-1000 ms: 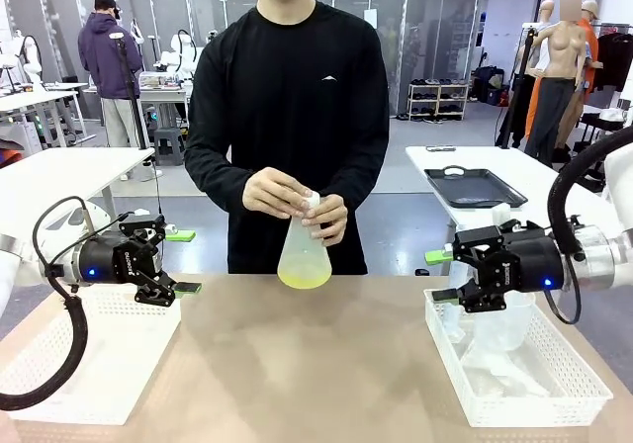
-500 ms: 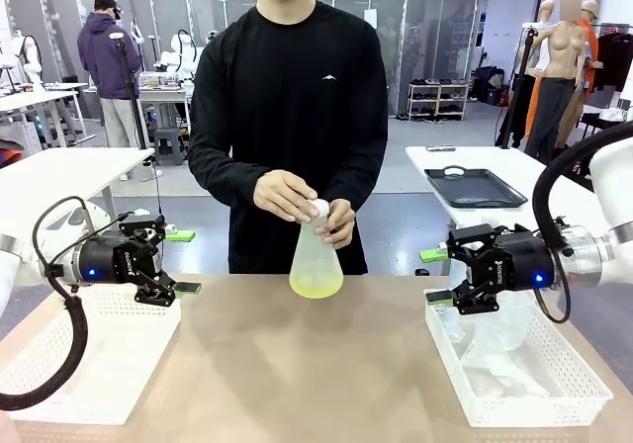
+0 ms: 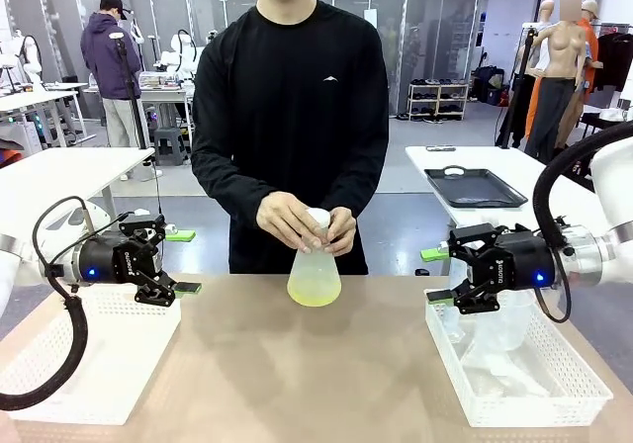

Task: Prepare the solutions needed for the experiment.
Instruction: When the human places the Big flask in the center of the table, pick up the Big flask and place it in the left Organizing basket.

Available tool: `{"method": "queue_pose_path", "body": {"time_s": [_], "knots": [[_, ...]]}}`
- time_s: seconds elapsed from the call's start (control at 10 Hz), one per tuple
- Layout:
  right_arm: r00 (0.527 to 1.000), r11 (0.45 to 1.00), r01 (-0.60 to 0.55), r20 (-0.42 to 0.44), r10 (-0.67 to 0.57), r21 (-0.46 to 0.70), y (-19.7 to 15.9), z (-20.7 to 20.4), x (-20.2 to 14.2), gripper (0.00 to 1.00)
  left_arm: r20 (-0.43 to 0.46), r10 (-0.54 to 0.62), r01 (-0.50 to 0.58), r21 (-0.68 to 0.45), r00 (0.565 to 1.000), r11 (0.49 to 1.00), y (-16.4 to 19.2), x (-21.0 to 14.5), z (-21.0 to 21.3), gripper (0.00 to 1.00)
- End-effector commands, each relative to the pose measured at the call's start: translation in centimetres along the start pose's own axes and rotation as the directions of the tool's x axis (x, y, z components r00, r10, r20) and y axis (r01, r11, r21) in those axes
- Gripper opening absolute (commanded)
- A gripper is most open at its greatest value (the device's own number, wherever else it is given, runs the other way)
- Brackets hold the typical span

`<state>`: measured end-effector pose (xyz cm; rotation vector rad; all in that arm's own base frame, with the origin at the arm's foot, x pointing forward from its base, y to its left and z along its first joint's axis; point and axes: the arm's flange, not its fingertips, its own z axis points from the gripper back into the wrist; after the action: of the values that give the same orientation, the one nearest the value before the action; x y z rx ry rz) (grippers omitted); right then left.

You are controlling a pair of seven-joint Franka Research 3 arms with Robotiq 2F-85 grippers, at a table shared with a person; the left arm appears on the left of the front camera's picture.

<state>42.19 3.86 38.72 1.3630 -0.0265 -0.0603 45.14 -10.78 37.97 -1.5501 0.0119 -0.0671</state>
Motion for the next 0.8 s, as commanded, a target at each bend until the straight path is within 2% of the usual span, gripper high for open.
{"method": "queue_pose_path", "body": {"time_s": [0.0, 0.7], "knots": [[1.000, 1.000, -0.004, 0.006, 0.004, -0.008, 0.00, -0.17, -0.25, 0.82, -0.005, 0.005, -0.005, -0.006, 1.000, 1.000, -0.17, -0.02, 0.00, 1.00], [1.000, 1.000, -0.004, 0.006, 0.004, -0.008, 0.00, -0.17, -0.25, 0.82, -0.005, 0.005, -0.005, -0.006, 1.000, 1.000, -0.17, -0.02, 0.00, 1.00]]}}
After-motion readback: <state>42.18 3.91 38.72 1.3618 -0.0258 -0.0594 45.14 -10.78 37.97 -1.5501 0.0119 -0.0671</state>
